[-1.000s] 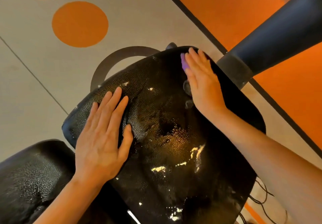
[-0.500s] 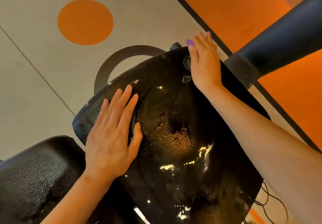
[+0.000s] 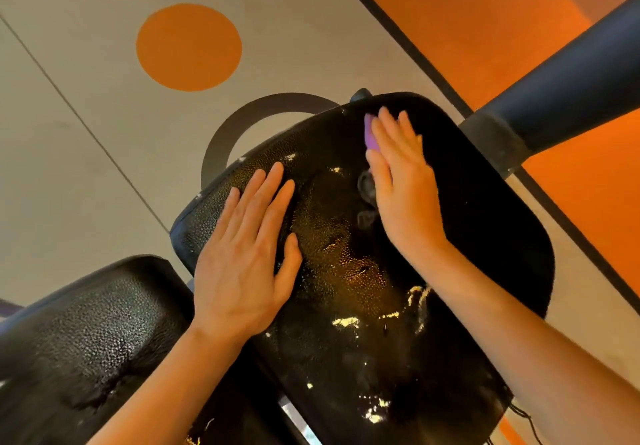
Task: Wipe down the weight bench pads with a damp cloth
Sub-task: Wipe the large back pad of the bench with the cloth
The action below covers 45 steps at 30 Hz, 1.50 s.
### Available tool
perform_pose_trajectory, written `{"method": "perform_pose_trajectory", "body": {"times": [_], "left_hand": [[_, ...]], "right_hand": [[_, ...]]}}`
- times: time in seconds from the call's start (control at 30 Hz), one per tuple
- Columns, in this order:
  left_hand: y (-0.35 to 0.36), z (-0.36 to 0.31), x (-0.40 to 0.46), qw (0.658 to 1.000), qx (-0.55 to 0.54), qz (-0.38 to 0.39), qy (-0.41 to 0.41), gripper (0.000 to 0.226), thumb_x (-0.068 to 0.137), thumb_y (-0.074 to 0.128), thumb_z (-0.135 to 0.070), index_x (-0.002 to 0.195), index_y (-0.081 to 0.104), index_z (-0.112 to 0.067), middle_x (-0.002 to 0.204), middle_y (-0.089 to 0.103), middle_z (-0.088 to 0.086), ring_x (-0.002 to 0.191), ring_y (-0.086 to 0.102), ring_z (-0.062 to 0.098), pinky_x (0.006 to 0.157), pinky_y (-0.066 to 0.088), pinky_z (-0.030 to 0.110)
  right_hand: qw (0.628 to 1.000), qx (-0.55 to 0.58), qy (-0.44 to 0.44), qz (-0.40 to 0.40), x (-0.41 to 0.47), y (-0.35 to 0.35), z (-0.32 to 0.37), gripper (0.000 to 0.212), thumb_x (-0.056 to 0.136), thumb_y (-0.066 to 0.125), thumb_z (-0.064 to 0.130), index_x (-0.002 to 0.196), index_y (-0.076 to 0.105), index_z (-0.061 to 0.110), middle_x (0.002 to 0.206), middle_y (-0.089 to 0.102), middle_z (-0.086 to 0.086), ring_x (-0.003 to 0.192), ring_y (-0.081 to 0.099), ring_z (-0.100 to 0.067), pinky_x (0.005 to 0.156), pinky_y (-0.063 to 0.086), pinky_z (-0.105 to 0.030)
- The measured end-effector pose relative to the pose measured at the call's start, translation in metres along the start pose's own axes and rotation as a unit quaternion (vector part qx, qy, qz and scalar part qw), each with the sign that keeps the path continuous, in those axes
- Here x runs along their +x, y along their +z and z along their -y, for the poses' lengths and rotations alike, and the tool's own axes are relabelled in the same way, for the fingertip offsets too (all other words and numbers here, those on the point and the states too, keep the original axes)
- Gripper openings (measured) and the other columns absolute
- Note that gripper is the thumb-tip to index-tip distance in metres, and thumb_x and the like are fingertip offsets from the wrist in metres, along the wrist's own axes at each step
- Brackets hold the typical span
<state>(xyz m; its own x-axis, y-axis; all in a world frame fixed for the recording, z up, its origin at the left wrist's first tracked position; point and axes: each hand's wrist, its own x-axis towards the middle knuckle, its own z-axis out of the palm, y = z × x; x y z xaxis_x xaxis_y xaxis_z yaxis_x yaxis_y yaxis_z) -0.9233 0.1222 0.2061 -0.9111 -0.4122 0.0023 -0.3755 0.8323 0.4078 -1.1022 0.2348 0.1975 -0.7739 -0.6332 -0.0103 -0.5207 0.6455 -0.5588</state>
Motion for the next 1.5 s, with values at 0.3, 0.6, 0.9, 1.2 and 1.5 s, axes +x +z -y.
{"method": "perform_pose_trajectory", "body": {"times": [0.3, 0.6, 0.9, 1.2, 1.5], "left_hand": [[-0.002, 0.001, -0.004, 1.000, -0.020, -0.003, 0.010, 0.056, 0.100, 0.041, -0.032, 0.152, 0.030, -0.015, 0.162, 0.022, 0.001, 0.152, 0.014, 0.015, 0.125, 0.004, 0.032], [-0.013, 0.016, -0.035, 0.997, -0.038, -0.025, -0.068, 0.059, 0.100, 0.036, -0.030, 0.154, 0.022, -0.011, 0.164, 0.015, 0.004, 0.153, 0.008, 0.016, 0.125, 0.005, 0.035], [-0.010, 0.019, -0.038, 0.998, -0.018, -0.014, -0.065, 0.061, 0.100, 0.037, -0.030, 0.154, 0.021, -0.010, 0.164, 0.013, 0.004, 0.153, 0.007, 0.018, 0.125, 0.009, 0.040], [-0.009, 0.019, -0.038, 0.997, -0.019, -0.020, -0.071, 0.062, 0.099, 0.038, -0.030, 0.155, 0.020, -0.012, 0.164, 0.013, 0.003, 0.153, 0.006, 0.016, 0.125, 0.006, 0.037], [-0.009, 0.017, -0.038, 0.997, -0.006, -0.030, -0.077, 0.061, 0.098, 0.038, -0.030, 0.155, 0.022, -0.012, 0.164, 0.014, 0.002, 0.153, 0.007, 0.015, 0.125, 0.006, 0.035]], "right_hand": [[0.990, -0.018, 0.097, -0.099, 0.078, -0.004, -0.011, 0.034, 0.104, 0.032, 0.028, 0.121, 0.059, 0.017, 0.148, 0.044, -0.003, 0.147, 0.015, -0.020, 0.121, 0.011, -0.040], [0.986, 0.006, -0.145, 0.078, 0.058, -0.004, 0.005, 0.036, 0.101, 0.041, 0.023, 0.136, 0.051, 0.018, 0.147, 0.044, 0.002, 0.142, 0.026, -0.010, 0.120, 0.017, -0.032], [0.984, 0.036, -0.170, 0.037, 0.022, 0.045, 0.084, 0.032, 0.101, 0.042, 0.018, 0.125, 0.060, 0.006, 0.137, 0.055, -0.008, 0.140, 0.034, -0.023, 0.118, 0.021, -0.036], [0.996, 0.010, 0.077, -0.042, 0.069, -0.025, -0.017, 0.037, 0.102, 0.039, 0.024, 0.137, 0.049, 0.014, 0.152, 0.037, -0.003, 0.146, 0.020, -0.019, 0.120, 0.006, -0.029], [0.989, 0.029, -0.123, 0.082, 0.053, -0.011, 0.001, 0.042, 0.102, 0.038, 0.019, 0.144, 0.036, 0.016, 0.156, 0.027, 0.001, 0.147, 0.015, -0.014, 0.120, 0.008, -0.028]]}}
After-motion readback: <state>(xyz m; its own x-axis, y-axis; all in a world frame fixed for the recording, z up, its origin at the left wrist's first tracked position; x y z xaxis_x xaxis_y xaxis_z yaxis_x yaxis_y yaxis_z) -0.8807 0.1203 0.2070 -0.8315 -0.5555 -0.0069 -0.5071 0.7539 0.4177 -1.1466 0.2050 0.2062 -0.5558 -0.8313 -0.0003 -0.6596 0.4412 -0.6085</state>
